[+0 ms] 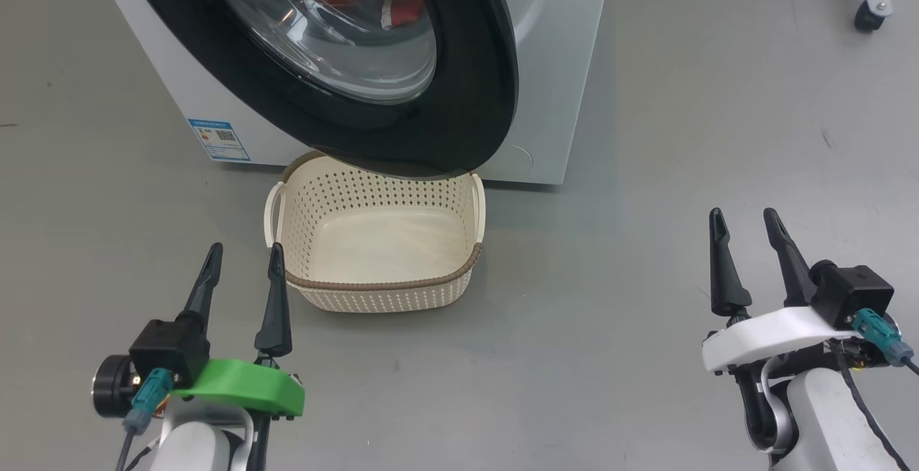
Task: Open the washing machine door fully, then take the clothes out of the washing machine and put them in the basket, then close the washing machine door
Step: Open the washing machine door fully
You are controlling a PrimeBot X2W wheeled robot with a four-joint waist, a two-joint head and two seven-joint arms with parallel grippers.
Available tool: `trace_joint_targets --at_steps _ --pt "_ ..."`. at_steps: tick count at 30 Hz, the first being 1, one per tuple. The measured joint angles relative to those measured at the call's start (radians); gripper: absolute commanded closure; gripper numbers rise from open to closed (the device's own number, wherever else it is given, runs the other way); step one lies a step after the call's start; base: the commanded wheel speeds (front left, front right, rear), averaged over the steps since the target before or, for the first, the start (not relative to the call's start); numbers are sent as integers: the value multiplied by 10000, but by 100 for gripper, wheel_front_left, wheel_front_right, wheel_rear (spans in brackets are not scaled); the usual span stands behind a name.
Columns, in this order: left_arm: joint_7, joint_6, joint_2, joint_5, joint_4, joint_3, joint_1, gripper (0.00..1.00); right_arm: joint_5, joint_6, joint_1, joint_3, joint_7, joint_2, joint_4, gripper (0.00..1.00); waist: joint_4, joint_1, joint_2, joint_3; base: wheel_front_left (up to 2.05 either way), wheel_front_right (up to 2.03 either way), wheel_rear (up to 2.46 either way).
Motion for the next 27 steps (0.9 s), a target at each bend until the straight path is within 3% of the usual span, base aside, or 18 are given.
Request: trace_joint_targets --at_steps 9,15,16,17,24,27 --pt "0 -15 0 2 -100 -46 88 0 -399 86 -95 221 0 -213 -265 0 28 0 0 325 0 0 0" --pt "0 -33 4 2 -288 -196 37 0 -571 100 -1027 334 2 -585 -625 0 98 0 0 828 0 0 0" --pt "0 -33 4 2 -301 -222 11 0 -633 127 -1186 380 8 -654 -679 20 114 0 0 912 0 0 0" --pt "0 -35 6 2 -318 -259 -25 0 -709 169 -1345 426 25 -731 -742 100 132 1 0 998 0 0 0" --pt "0 -115 8 -35 -403 -514 -478 0 -715 199 -2730 606 627 -1026 -1049 100 309 0 0 1683 0 0 0" --pt "0 -146 2 -98 -430 -679 -706 0 -88 261 -3433 566 1135 -1037 -1066 100 421 0 0 1988 0 0 0"
